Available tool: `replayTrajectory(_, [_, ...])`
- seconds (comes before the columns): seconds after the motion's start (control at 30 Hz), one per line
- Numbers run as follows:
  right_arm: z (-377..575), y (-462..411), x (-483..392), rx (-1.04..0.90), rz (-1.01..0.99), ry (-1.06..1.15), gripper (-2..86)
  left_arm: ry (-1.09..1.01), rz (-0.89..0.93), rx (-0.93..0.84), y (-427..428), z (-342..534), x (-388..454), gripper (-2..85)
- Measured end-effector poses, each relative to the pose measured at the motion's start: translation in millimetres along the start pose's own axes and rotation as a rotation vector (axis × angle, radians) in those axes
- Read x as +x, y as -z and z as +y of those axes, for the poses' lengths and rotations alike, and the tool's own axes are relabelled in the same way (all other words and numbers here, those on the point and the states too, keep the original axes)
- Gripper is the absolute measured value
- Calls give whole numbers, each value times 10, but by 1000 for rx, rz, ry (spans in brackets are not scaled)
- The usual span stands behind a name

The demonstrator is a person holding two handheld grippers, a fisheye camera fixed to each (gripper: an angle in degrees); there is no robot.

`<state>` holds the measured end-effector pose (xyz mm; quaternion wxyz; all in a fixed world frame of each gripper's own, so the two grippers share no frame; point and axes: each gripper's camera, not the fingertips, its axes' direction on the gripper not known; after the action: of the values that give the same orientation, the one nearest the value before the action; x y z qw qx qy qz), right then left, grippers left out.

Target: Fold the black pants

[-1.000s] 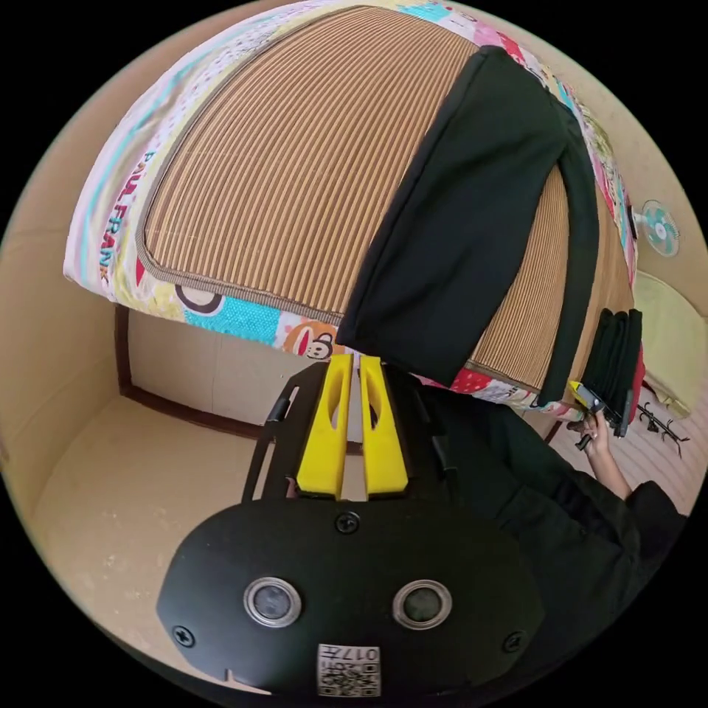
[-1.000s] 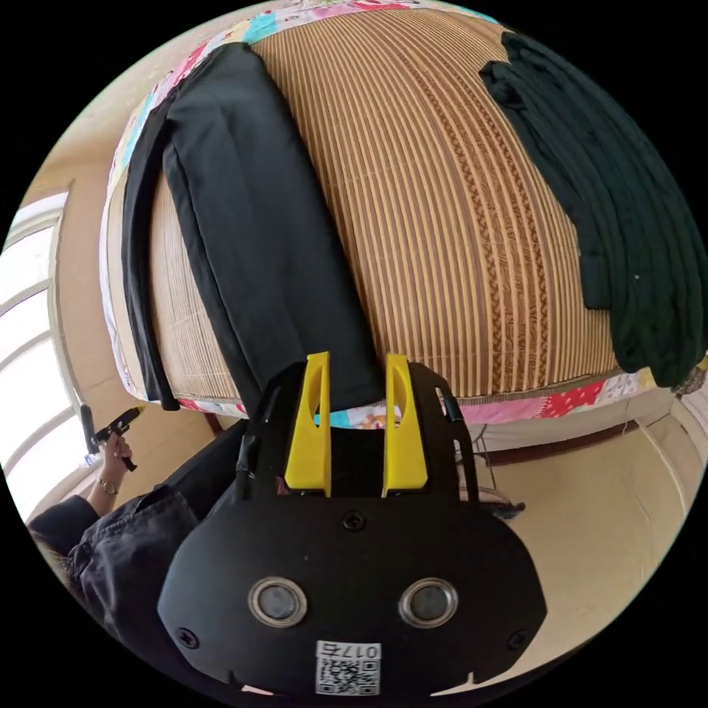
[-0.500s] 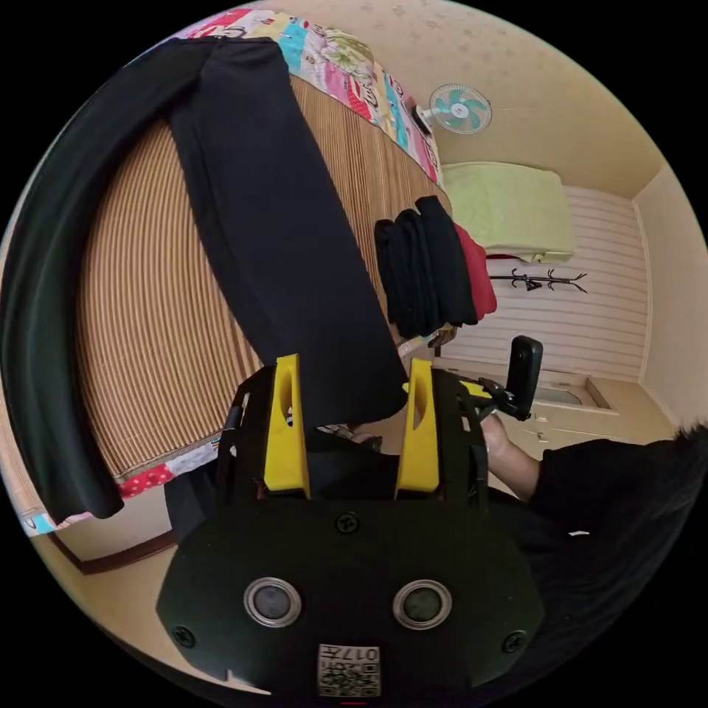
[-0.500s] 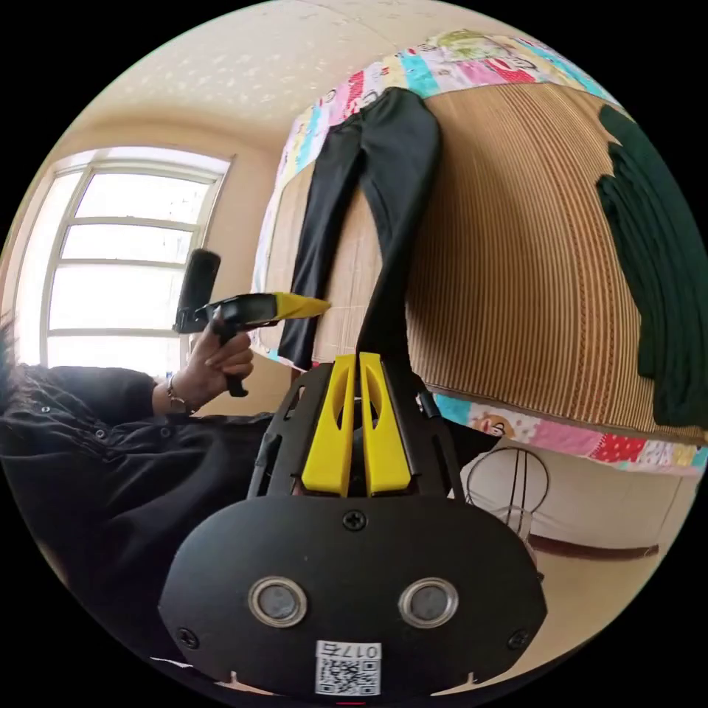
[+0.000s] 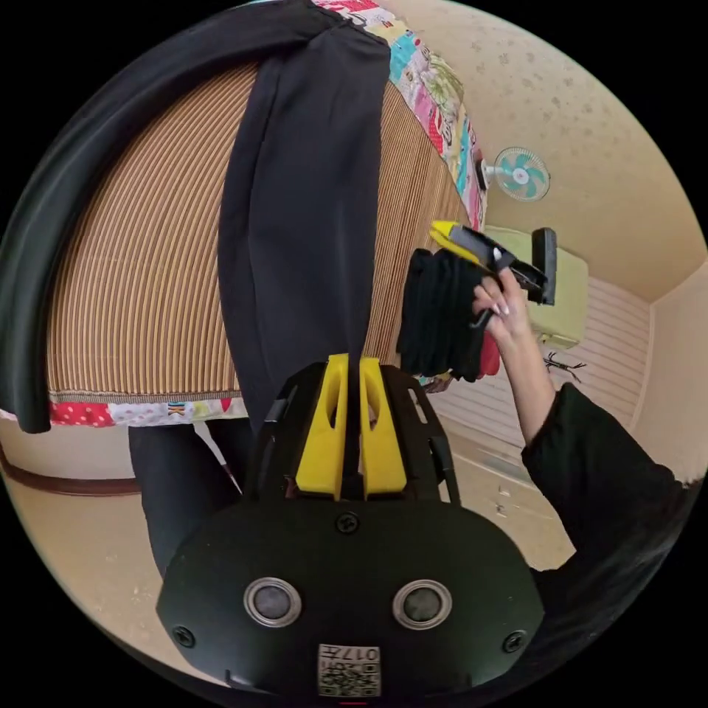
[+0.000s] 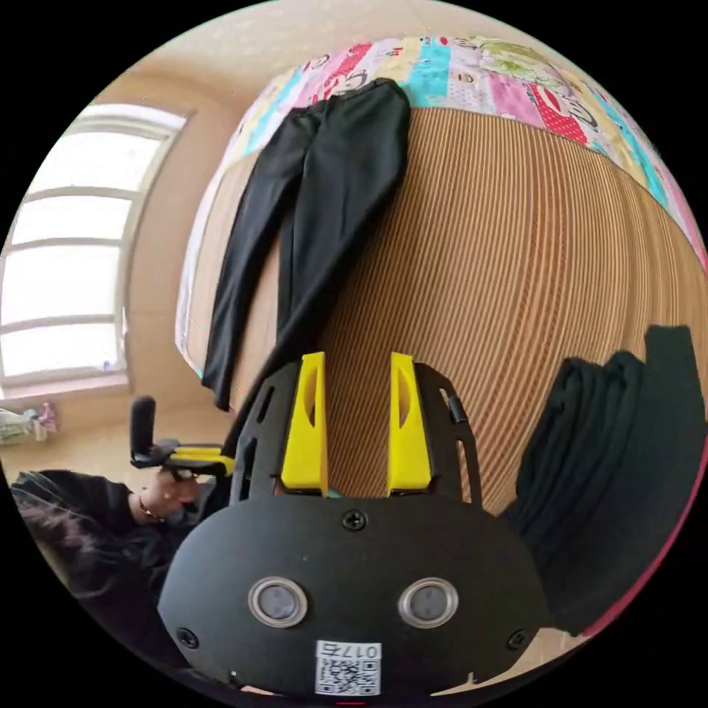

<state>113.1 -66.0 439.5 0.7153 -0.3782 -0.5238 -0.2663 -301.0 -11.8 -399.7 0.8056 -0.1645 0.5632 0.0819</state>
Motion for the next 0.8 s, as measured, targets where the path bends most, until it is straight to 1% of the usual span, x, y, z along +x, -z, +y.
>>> replayTrajectory(0.07, [-796,-41,508,154,-193,-120,141,4,83,42,254,133,-17,12])
replayTrajectory(0.1, [-966,-87,619,184,-221,-153,144,-3,102,51,320,161,-14,11])
replayTrajectory(0.17, [-1539,-356,1018,264,-295,-287,155,-33,180,77,576,250,-20,11])
replayTrajectory(0.27, [-1978,-637,1315,364,-337,-400,145,-56,286,85,900,298,-97,12])
replayTrajectory(0.3, [-2060,-696,1337,368,-321,-413,138,-57,308,84,971,304,-120,11])
replayTrajectory(0.33, [-2222,-813,1305,338,-243,-414,119,-37,361,77,1118,314,-184,11])
replayTrajectory(0.37, [-2378,-916,1175,298,-124,-386,96,-23,425,77,1288,323,-247,10])
replayTrajectory(0.4, [-2444,-952,1072,289,-61,-361,83,-25,455,79,1383,328,-271,10])
replayTrajectory(0.43, [-2543,-960,780,302,93,-306,57,-34,506,86,1587,345,-319,10])
replayTrajectory(0.47, [-2586,-909,323,371,340,-267,47,-43,543,98,1796,376,-377,10])
replayTrajectory(0.5, [-2600,-905,49,416,471,-240,42,-46,557,106,1905,398,-415,10])
replayTrajectory(0.53, [-2675,-1012,-545,464,651,-102,38,-42,577,126,2114,453,-521,11])
replayTrajectory(0.57, [-2774,-1220,-1110,458,737,60,35,1,593,144,2302,525,-677,11])
replayTrajectory(0.6, [-2813,-1336,-1359,458,761,115,34,29,597,153,2384,565,-763,12])
replayTrajectory(0.63, [-2893,-1565,-1792,462,769,183,33,81,595,178,2547,661,-946,13])
replayTrajectory(0.67, [-2981,-1781,-2110,469,725,206,33,117,586,215,2703,763,-1129,15])
replayTrajectory(0.7, [-3034,-1899,-2227,466,685,205,33,135,581,234,2775,812,-1224,16])
replayTrajectory(0.77, [-3274,-2469,-2472,390,481,192,35,210,582,292,3017,963,-1617,22])
replayTrajectory(0.8, [-3315,-2614,-2491,368,426,194,35,222,577,308,3071,993,-1716,24])
